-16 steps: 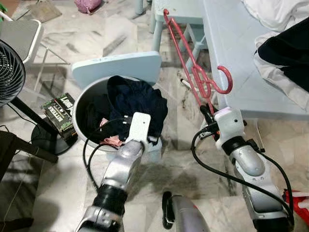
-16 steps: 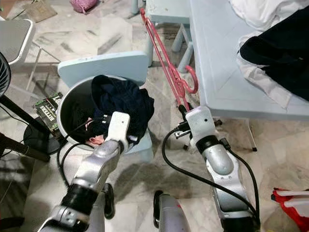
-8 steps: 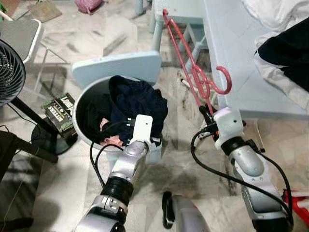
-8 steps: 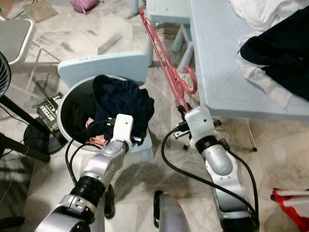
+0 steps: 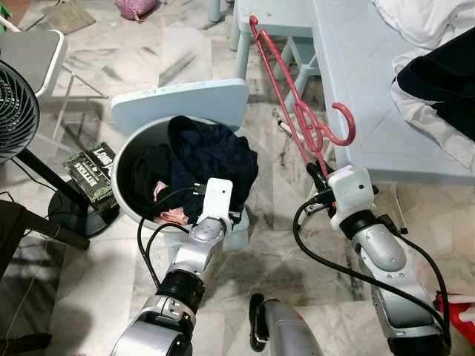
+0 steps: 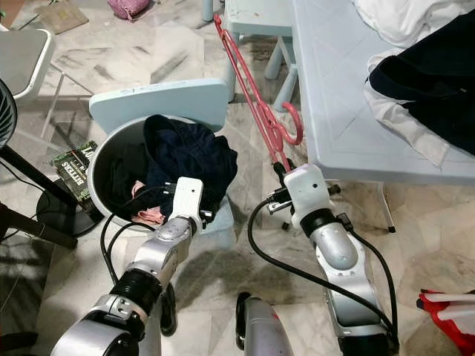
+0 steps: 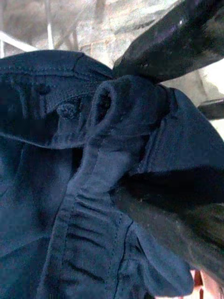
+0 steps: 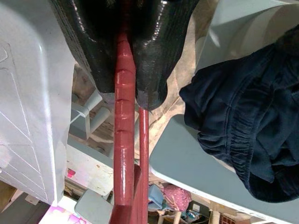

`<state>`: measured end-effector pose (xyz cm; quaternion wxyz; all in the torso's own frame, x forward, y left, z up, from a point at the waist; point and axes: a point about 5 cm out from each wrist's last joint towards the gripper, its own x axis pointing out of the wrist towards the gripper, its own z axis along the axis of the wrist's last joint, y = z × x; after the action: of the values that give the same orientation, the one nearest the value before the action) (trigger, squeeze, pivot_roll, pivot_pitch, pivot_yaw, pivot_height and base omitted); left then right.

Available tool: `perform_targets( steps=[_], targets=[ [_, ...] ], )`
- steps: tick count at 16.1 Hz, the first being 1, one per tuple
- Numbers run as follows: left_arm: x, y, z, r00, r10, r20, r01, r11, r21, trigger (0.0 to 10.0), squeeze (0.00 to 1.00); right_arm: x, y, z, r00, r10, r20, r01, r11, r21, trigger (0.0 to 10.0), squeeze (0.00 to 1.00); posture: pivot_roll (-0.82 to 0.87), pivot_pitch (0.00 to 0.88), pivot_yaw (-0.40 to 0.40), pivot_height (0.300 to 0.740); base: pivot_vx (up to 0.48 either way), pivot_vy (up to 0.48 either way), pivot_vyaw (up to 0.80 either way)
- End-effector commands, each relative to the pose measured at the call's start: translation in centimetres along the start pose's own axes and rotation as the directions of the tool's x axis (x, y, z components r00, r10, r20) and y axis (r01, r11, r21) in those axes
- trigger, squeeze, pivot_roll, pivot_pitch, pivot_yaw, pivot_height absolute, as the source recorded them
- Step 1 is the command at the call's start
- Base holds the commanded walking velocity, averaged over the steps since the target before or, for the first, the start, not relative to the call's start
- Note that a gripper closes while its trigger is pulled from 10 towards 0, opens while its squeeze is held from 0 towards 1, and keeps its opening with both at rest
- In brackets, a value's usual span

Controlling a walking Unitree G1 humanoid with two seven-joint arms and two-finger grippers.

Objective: Hang hanger

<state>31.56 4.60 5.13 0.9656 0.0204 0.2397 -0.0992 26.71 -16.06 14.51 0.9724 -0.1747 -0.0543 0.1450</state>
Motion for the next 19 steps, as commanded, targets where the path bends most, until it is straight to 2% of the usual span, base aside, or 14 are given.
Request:
perform_targets(
  steps=[1, 10, 12, 14, 16, 19],
  targets=[
    [0.0, -0.1, -0.3, 1.0, 0.017, -0.001, -0.017, 1.0, 0.016, 0.0, 0.0, -0.2, 0.0, 0.3, 1.0, -0.006, 0.016, 0.006, 1.0, -0.005, 10.0, 0.0, -0.11, 0.247, -0.039, 0.74, 0.0, 0.0, 0.0],
    [-0.2, 0.7, 0.4, 0.987, 0.13, 0.093, -0.133, 0.991, 0.026, 0.0, 0.0, 0.1, 0.0, 0.4, 1.0, -0.005, 0.02, 0.005, 1.0, -0.008, 10.0, 0.0, -0.11, 0.24, -0.044, 0.74, 0.0, 0.0, 0.0],
    [-0.5, 0.7, 0.9, 0.98, 0.134, 0.149, -0.145, 0.987, 0.066, 0.0, 0.0, 0.1, 0.0, 0.4, 1.0, -0.006, 0.021, 0.006, 1.0, -0.009, 10.0, 0.0, -0.11, 0.239, -0.045, 0.74, 0.0, 0.0, 0.0],
    [-1.7, 0.8, 1.6, 0.964, 0.107, 0.245, -0.147, 0.978, 0.15, 0.0, 0.0, 0.1, -0.2, 0.4, 1.0, -0.012, 0.021, 0.012, 1.0, -0.012, 10.0, 0.0, -0.11, 0.24, -0.044, 0.74, 0.0, 0.0, 0.0],
    [-2.3, 1.2, 1.4, 0.961, 0.094, 0.261, -0.143, 0.973, 0.179, 0.0, 0.0, 0.1, -0.3, 0.4, 1.0, -0.014, 0.02, 0.014, 1.0, -0.013, 10.0, 0.0, -0.1, 0.244, -0.042, 0.74, 0.0, 0.0, 0.0],
    [-4.6, 2.8, 0.1, 0.959, 0.066, 0.274, -0.143, 0.952, 0.271, 0.0, 0.0, 0.0, -0.3, 0.3, 1.0, -0.015, 0.017, 0.015, 1.0, -0.012, 10.0, 0.0, -0.09, 0.248, -0.043, 0.74, 0.0, 0.0, 0.0]
  ],
)
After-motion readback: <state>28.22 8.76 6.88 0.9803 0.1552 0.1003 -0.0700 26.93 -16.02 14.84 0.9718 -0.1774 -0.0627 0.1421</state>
